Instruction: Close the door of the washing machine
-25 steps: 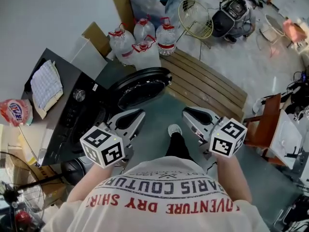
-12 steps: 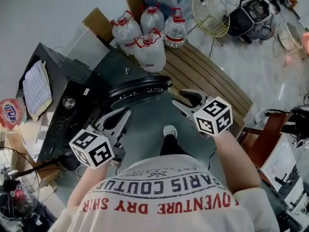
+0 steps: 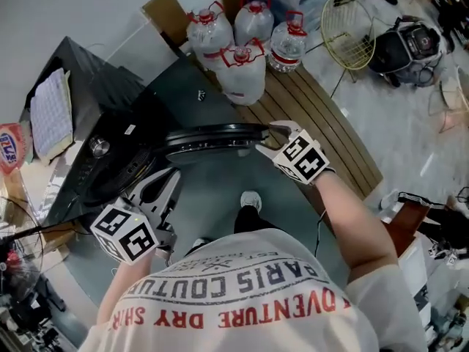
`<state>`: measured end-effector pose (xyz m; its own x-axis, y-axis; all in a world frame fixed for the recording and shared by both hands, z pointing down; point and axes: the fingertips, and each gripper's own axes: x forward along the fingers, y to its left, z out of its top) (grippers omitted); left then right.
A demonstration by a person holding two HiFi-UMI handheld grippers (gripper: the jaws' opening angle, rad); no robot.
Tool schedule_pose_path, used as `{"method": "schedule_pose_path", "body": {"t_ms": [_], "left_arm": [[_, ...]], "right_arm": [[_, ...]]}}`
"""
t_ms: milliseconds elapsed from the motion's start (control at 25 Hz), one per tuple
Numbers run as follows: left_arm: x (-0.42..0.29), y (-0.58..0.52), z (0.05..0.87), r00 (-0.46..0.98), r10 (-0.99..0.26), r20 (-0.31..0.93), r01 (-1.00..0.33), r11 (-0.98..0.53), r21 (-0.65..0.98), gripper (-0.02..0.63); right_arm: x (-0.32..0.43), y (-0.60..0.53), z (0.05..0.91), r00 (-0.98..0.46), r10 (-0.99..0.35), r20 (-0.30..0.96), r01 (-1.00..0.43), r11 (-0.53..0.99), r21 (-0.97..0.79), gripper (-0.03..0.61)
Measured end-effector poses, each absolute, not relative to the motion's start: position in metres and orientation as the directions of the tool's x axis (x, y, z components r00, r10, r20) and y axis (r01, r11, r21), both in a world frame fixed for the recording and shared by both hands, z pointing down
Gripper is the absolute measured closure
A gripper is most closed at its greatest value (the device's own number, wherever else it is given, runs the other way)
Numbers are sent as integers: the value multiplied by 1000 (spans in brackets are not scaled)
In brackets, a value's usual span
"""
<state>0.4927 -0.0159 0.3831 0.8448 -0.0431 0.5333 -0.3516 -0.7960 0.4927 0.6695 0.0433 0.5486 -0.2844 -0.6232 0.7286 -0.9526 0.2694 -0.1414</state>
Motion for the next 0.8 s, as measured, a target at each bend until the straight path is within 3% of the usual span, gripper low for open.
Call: {"method": "schedule_pose_path", "body": {"t_ms": [240, 520, 800], "left_arm": [[476, -36, 393, 821, -125, 557, -447, -748, 491, 569], [447, -43, 409, 776, -191, 601, -542, -689, 481, 569], [429, -49, 420, 743, -251, 620, -607, -643, 467, 569]], "right_arm": [[684, 30, 610, -255, -469, 846, -897, 442, -25, 348], [686, 15, 655, -230, -402, 886, -815, 577, 51, 356], [682, 7, 671, -242, -372, 896, -779, 625, 50, 428]]}}
